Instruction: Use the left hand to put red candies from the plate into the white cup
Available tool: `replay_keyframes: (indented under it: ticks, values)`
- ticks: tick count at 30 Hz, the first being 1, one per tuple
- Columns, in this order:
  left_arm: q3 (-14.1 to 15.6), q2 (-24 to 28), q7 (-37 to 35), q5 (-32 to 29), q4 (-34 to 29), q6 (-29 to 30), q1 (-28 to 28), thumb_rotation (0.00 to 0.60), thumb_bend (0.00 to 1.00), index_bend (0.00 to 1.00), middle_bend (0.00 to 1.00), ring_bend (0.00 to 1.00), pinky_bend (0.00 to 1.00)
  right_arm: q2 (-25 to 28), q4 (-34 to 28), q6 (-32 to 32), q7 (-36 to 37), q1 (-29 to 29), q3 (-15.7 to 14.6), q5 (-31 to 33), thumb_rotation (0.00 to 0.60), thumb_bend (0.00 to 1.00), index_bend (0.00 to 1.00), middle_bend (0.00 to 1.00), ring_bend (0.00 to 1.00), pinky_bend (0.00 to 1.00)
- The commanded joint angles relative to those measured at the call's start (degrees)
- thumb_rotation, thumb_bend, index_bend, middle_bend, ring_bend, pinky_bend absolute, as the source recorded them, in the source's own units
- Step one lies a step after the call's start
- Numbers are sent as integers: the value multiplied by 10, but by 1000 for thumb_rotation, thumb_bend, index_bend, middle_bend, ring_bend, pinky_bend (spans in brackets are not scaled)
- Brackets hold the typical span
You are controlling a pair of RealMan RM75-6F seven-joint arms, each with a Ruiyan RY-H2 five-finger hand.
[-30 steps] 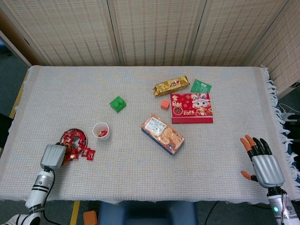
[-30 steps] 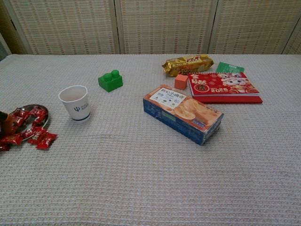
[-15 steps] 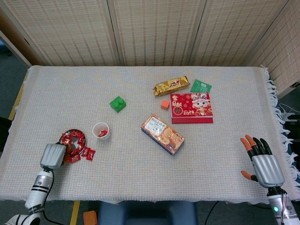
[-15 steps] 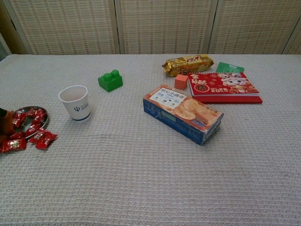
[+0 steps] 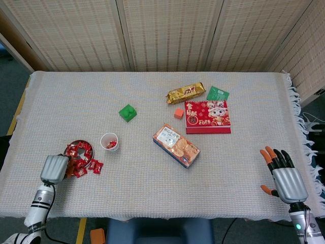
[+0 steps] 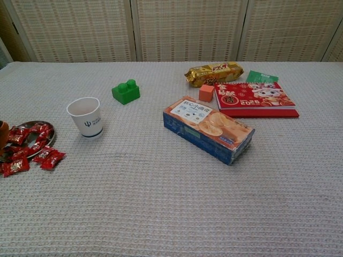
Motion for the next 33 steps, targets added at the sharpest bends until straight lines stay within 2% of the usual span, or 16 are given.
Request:
replay_keyframes:
  ticks: [1, 8, 12, 16, 23, 28, 33]
  values:
    - [-5, 6, -2, 7, -11, 11, -1, 600, 412, 617, 625, 583, 1000, 0, 0, 1, 1, 0, 0, 0, 600, 23, 0, 0, 0, 0]
    - [-36, 38, 12, 32, -85, 34, -29, 600, 412, 617, 624, 583, 1000, -1, 2, -2, 1, 2, 1, 1, 600, 23, 0, 0, 0, 0]
    - [-66, 46, 42, 39, -140, 23, -67, 600, 411, 617, 624, 583, 1000, -3, 2, -3, -4, 2, 2, 4, 600, 24, 0, 0, 0, 0]
    - [-91, 32, 82, 33, -166, -3, -107, 600, 410, 614, 623, 583, 1000, -5, 3, -9, -8, 4, 3, 10, 600, 23, 0, 0, 0, 0]
    - [-118, -14, 134, -4, -146, -47, -165, 600, 409, 611, 620, 583, 1000, -4, 4, -10, -7, 4, 6, 19, 600, 23, 0, 0, 0, 0]
    - [-113, -40, 150, -24, -106, -62, -179, 600, 409, 604, 613, 583, 1000, -2, 5, -7, -3, 2, 8, 22, 600, 23, 0, 0, 0, 0]
    - [-102, -44, 147, -41, -80, -71, -178, 600, 411, 580, 589, 570, 1000, -1, 6, -6, -1, 2, 8, 23, 600, 23, 0, 0, 0, 0]
